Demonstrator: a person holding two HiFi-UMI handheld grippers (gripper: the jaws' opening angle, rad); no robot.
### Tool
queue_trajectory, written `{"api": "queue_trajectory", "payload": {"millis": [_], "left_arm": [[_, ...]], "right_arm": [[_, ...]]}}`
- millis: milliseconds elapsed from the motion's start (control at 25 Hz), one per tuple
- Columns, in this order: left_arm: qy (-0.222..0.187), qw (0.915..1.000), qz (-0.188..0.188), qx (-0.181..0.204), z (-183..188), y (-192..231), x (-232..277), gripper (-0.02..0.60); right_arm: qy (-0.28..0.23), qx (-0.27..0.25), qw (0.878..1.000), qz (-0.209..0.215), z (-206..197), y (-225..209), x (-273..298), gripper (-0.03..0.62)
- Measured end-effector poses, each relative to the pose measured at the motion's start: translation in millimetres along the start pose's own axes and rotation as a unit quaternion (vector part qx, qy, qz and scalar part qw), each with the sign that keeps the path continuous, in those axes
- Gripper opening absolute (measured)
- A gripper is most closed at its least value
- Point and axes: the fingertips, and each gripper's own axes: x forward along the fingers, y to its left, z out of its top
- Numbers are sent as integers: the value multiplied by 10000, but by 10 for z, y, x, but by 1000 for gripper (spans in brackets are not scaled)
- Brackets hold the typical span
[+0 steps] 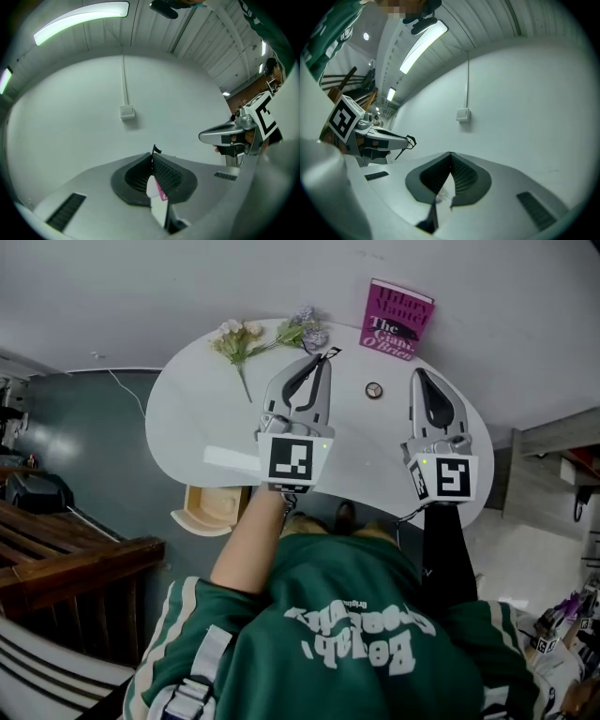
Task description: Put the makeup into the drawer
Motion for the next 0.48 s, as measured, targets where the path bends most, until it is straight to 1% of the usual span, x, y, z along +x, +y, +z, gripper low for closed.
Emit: {"api": "queue_trajectory", "payload": {"millis": [160,280,480], "left_arm": [[55,9991,337,266,20,365,-320,23],[137,9970,698,300,3,703,-649,25],[399,9884,1406,417,-25,1256,-1285,25]], "right_arm": [[-69,38,9992,387,82,447,184,9],[-161,73,9969,765,165,866,331,9],[-303,142,9863,1616,313,1683,612,9]]}}
